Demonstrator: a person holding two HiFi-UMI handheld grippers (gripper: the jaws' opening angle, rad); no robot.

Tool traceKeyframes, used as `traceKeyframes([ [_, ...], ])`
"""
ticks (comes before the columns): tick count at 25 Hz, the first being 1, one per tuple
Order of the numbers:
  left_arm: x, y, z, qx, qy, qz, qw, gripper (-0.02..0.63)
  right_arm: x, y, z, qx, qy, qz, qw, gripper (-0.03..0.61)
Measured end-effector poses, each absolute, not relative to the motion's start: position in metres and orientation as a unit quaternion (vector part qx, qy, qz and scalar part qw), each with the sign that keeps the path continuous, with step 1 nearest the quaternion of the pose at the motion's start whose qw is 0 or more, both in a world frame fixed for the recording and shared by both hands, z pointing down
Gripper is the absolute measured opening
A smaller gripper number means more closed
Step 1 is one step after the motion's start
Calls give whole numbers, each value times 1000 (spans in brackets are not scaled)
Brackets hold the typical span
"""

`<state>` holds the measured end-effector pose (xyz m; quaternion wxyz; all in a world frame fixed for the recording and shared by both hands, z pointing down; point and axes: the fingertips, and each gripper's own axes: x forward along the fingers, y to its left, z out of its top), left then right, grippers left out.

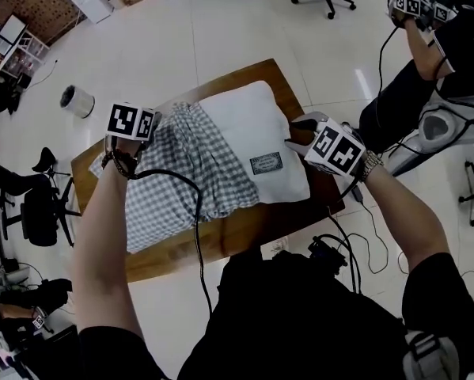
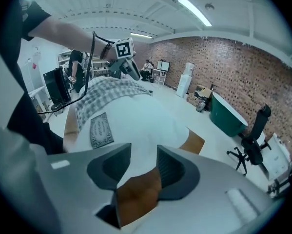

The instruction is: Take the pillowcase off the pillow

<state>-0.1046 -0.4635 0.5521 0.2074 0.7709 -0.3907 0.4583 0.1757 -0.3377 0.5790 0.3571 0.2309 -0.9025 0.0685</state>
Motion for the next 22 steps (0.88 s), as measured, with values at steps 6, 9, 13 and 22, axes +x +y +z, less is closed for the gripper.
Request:
traceKeyframes([
  [6,-111,-387,531,778,-415,430,194,98,151,-283,560,203,-912,23,357,187],
  [9,-107,-355,532,782,-425,413,194,101,140,-263,563,189,-915,7,358,201],
  [13,-93,-318,521,796,-443,365,191,122,123,-239,565,173,-918,-12,358,244],
  [22,-57,-223,526,804,-495,286,160,191,90,-206,573,158,-908,-77,381,318],
])
